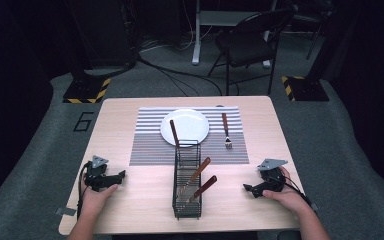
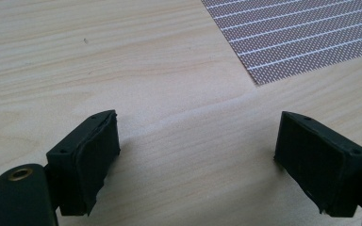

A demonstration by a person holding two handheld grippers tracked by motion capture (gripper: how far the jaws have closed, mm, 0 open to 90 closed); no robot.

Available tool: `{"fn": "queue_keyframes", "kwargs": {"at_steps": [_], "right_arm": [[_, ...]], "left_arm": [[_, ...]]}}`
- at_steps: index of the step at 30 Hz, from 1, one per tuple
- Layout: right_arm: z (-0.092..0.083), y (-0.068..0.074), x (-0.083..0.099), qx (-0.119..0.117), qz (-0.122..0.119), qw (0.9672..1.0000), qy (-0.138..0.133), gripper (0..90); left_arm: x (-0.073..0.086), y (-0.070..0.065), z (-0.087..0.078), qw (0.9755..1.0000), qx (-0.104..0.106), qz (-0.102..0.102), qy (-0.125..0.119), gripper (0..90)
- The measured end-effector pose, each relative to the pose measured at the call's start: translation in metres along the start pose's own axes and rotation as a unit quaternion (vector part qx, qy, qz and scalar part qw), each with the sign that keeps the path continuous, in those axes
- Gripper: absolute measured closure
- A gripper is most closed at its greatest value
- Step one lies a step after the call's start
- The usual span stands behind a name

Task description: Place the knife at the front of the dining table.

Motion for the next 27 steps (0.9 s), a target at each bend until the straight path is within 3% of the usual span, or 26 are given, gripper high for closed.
{"fn": "queue_keyframes", "kwargs": {"at_steps": [20,24,25,27], "right_arm": [[0.0002,-0.0002,-0.0002,0.0,-0.001,1.0,0.0,0.0],[0.0001,-0.0002,-0.0002,0.0,-0.001,1.0,0.0,0.0],[0.0002,-0.0002,-0.0002,0.0,-0.001,1.0,0.0,0.0],[0.0002,-0.0002,-0.0002,0.0,-0.001,1.0,0.0,0.0]], "left_arm": [[-0.0017,-0.0004,0.0013,1.0,-0.007,-0.007,0.003,14.9],[-0.0019,-0.0013,-0.0004,0.9999,-0.007,-0.009,0.01,17.2],[-0.0025,-0.0012,-0.0023,0.9998,-0.013,-0.013,0.012,23.6],[-0.0023,-0.0017,-0.0044,0.9995,-0.012,-0.019,0.02,27.8]]}}
Point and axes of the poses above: each handheld gripper's, and its own axes: z roughly forward along the jaws, x roughly out of its underside, y roughly to its left, the point moved 7 cm from there along z, roughly forward along the jaws, and after that the axes turned 7 degrees about z, right-handed, at the moved point
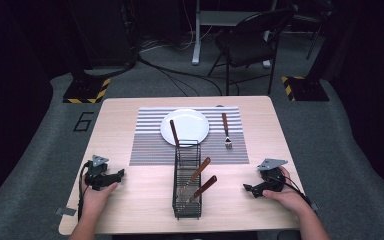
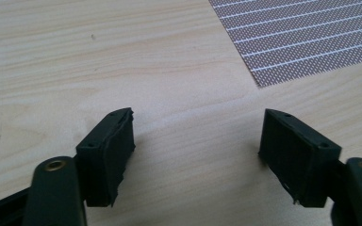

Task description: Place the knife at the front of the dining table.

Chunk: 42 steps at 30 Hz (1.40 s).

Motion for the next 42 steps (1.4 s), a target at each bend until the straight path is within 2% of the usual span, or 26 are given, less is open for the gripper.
{"fn": "queue_keyframes", "kwargs": {"at_steps": [2,3,6,8,10,12,17,26,30,34,42], "right_arm": [[0.0,0.0,0.0,0.0,0.0,1.0,0.0,0.0],[0.0,0.0,0.0,0.0,0.0,1.0,0.0,0.0],[0.0,0.0,0.0,0.0,0.0,1.0,0.0,0.0],[0.0,0.0,0.0,0.0,0.0,1.0,0.0,0.0],[0.0,0.0,0.0,0.0,0.0,1.0,0.0,0.0],[0.0,0.0,0.0,0.0,0.0,1.0,0.0,0.0],[0.0,0.0,0.0,0.0,0.0,1.0,0.0,0.0],[0.0,0.0,0.0,0.0,0.0,1.0,0.0,0.0],[0.0,0.0,0.0,0.0,0.0,1.0,0.0,0.0],[0.0,0.0,0.0,0.0,0.0,1.0,0.0,0.0],[0.0,0.0,0.0,0.0,0.0,1.0,0.0,0.0]], "left_arm": [[-0.001,0.0,-0.001,1.0,0.0,-0.005,-0.001,31.1],[-0.001,-0.002,-0.003,0.9999,0.005,-0.014,0.0,33.5],[-0.003,-0.003,-0.005,0.9999,0.0,-0.01,-0.001,38.6],[-0.006,-0.006,-0.01,0.9999,0.004,-0.01,-0.002,39.7],[-0.01,-0.013,-0.015,0.9995,0.018,-0.026,-0.005,41.3],[-0.011,-0.015,-0.016,0.9994,0.02,-0.026,-0.006,42.3],[-0.021,-0.031,-0.025,0.9993,0.032,-0.012,-0.015,44.0],[-0.035,-0.054,-0.038,0.9977,0.061,-0.003,-0.027,47.2],[-0.045,-0.067,-0.043,0.9969,0.07,0.013,-0.034,47.6],[-0.051,-0.076,-0.044,0.9963,0.076,0.022,-0.034,48.5],[-0.061,-0.087,-0.044,0.9952,0.087,0.025,-0.038,50.8]]}}
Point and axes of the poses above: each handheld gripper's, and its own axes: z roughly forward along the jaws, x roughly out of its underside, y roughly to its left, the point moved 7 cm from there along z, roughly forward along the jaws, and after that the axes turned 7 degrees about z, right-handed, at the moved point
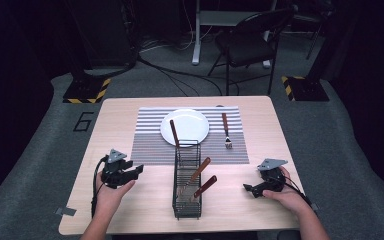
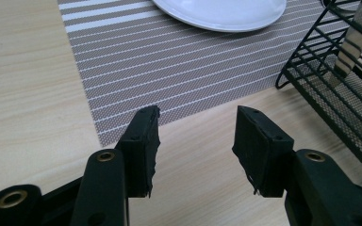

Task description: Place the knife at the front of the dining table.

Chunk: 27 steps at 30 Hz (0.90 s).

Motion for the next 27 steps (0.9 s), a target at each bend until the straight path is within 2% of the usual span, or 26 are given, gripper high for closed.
{"fn": "queue_keyframes", "kwargs": {"at_steps": [16,18,20,25,27], "right_arm": [[0.0,0.0,0.0,0.0,0.0,1.0,0.0,0.0],[0.0,0.0,0.0,0.0,0.0,1.0,0.0,0.0],[0.0,0.0,0.0,0.0,0.0,1.0,0.0,0.0],[0.0,0.0,0.0,0.0,0.0,1.0,0.0,0.0],[0.0,0.0,0.0,0.0,0.0,1.0,0.0,0.0]], "left_arm": [[-0.031,-0.015,0.0,0.9998,0.013,0.001,-0.016,51.6],[-0.037,-0.017,-0.001,0.9997,0.018,0.011,-0.01,51.6],[-0.039,-0.019,-0.001,0.9997,0.021,0.01,-0.009,51.7],[-0.05,-0.024,-0.004,0.9994,0.027,0.021,-0.005,53.2],[-0.054,-0.027,-0.004,0.9994,0.028,0.016,-0.011,53.1]]}}
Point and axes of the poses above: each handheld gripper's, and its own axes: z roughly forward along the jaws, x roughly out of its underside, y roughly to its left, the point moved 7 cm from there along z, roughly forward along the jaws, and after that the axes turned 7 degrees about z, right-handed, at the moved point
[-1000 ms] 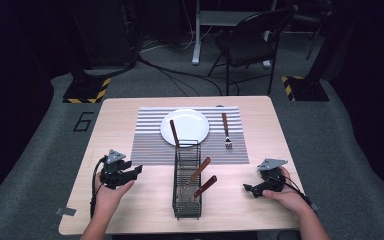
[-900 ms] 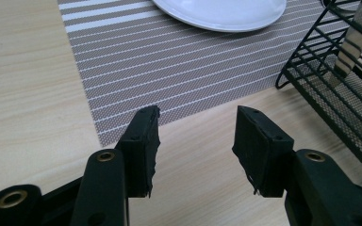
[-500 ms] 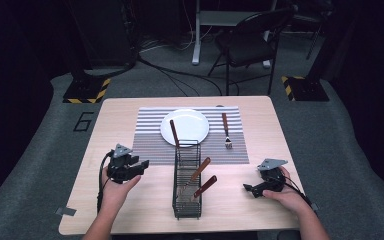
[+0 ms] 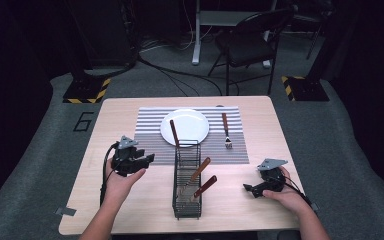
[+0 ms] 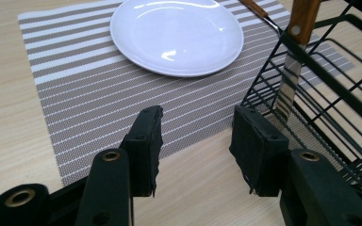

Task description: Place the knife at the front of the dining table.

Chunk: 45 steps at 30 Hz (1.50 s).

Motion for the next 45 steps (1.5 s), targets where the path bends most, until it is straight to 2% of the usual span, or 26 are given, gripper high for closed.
{"fn": "queue_keyframes", "kwargs": {"at_steps": [10,14,20,33,39,45], "right_arm": [[0.0,0.0,0.0,0.0,0.0,1.0,0.0,0.0],[0.0,0.0,0.0,0.0,0.0,1.0,0.0,0.0],[0.0,0.0,0.0,0.0,0.0,1.0,0.0,0.0],[0.0,0.0,0.0,0.0,0.0,1.0,0.0,0.0],[0.0,0.0,0.0,0.0,0.0,1.0,0.0,0.0],[0.0,0.0,0.0,0.0,0.0,1.0,0.0,0.0]], "left_arm": [[-0.016,-0.011,0.004,0.9998,0.014,0.013,0.004,55.5],[-0.027,-0.02,0.007,0.9997,0.021,0.014,-0.007,56.2],[-0.037,-0.027,0.012,0.9992,0.03,0.024,-0.009,57.1],[-0.05,-0.043,0.026,0.9983,0.051,0.027,-0.01,60.3],[-0.053,-0.048,0.033,0.9983,0.047,0.03,-0.017,62.1],[-0.053,-0.049,0.038,0.9983,0.047,0.033,-0.013,65.0]]}}
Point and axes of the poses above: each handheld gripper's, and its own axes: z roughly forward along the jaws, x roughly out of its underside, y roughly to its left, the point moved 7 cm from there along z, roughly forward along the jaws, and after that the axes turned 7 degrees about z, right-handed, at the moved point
